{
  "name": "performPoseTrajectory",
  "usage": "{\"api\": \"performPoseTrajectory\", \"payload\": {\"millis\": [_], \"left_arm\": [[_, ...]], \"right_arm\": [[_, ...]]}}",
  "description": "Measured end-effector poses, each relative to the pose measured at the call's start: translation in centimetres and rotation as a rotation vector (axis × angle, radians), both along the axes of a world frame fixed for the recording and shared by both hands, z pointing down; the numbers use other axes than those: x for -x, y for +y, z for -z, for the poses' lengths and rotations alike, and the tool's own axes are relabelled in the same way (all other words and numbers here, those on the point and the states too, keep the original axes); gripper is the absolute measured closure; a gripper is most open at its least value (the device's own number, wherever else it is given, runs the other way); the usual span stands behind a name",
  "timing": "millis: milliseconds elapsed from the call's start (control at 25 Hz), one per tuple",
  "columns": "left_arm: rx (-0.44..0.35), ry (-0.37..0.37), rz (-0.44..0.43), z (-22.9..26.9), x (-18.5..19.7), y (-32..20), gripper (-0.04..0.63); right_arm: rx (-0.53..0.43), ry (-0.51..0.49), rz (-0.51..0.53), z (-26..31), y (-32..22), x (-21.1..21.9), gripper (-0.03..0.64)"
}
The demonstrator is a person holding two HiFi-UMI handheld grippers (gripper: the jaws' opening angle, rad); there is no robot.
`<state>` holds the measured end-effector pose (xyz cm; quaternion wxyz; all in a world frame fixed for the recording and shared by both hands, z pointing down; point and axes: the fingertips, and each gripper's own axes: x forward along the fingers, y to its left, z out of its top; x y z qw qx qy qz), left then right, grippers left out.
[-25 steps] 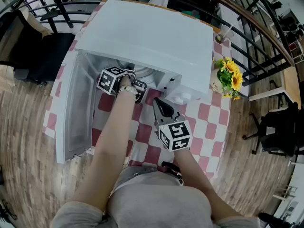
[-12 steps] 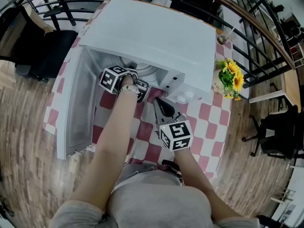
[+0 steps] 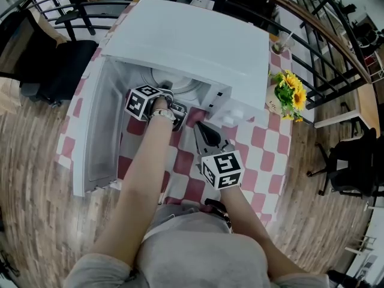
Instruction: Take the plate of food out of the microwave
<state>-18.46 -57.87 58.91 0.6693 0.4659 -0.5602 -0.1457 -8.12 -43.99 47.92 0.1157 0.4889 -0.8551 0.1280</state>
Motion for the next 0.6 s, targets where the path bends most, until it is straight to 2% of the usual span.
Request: {"api": "performPoseTrajectory", "payload": {"millis": [600], "left_arm": [[-0.041,0.029,-0.02,1.3,0.0,1.2,0.405]], "right_arm": [[-0.02,0.005,-0.001,0.8,0.5,0.6,0.592]]}}
